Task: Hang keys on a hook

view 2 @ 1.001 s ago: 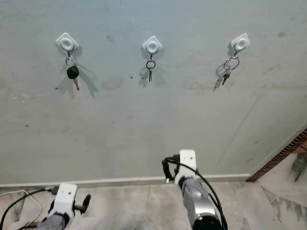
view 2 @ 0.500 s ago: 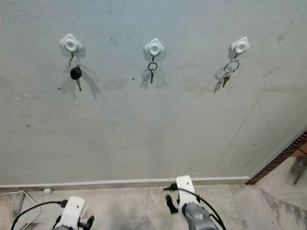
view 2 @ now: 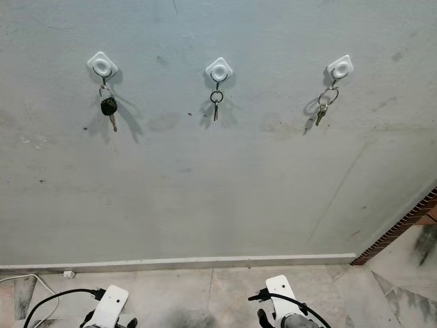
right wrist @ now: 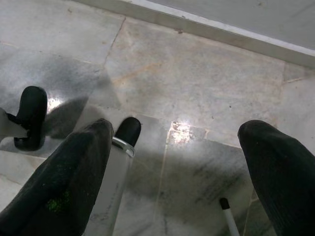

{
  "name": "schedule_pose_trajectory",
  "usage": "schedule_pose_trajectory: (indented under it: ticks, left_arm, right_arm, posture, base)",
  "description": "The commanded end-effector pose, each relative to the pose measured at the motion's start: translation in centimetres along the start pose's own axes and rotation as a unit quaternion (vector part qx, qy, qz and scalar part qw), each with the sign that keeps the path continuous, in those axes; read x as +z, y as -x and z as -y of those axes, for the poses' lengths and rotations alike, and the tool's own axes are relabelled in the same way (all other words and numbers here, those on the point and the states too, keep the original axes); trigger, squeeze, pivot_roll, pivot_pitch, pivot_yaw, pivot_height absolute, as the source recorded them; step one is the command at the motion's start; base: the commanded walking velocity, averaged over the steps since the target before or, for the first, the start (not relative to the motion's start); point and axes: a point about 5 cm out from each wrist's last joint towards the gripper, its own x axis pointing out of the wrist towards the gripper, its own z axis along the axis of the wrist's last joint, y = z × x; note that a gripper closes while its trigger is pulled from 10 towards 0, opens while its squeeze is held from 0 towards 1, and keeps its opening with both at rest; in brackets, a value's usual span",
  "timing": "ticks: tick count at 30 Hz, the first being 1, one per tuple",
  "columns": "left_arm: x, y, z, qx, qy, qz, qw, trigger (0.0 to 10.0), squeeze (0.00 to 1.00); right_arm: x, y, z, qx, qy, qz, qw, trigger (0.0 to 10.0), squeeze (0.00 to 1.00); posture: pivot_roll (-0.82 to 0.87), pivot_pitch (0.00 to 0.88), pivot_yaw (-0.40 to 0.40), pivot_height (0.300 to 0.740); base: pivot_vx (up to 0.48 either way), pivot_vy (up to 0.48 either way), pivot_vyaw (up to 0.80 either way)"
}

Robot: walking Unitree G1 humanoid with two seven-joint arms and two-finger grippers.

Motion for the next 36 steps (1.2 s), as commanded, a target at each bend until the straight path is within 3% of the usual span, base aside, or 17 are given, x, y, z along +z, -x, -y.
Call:
schedule_pose_trajectory:
  ticks: [1,6,16,36]
  left_arm:
    - [-0.3,0.0,0.2,-0.005,-0.011,-0.009,1.000,10.0,0.00]
    - [-0.7,0.1,0.4,-0.004,-0.026,-0.022,0.999,10.0,0.00]
    - [-1.6,0.3,0.2,-0.002,-0.034,-0.034,0.999,10.0,0.00]
    - [-2.0,0.4,0.1,-0.003,-0.047,-0.045,0.998,10.0,0.00]
  right_arm:
    - [-0.2,0.0,-0.1,0.004,-0.004,-0.004,1.000,10.0,0.00]
    - [0.6,-0.2,-1.3,0.026,0.008,0.005,1.000,10.0,0.00]
    - [0.5,-0.2,-1.5,0.031,0.022,0.001,0.999,10.0,0.00]
    - [-0.2,-0.1,-1.5,0.042,0.049,-0.006,0.998,10.0,0.00]
  posture:
    - [0.05,0.004,-0.005,0.740]
    - [0.06,0.002,-0.005,0.740]
    - [0.06,0.000,-0.007,0.740]
    - [0.06,0.000,-0.006,0.740]
  base:
    - [0.000,0.000,0.00]
    - [0.000,0.000,0.00]
    - [0.000,0.000,0.00]
    - [-0.250,0.000,0.00]
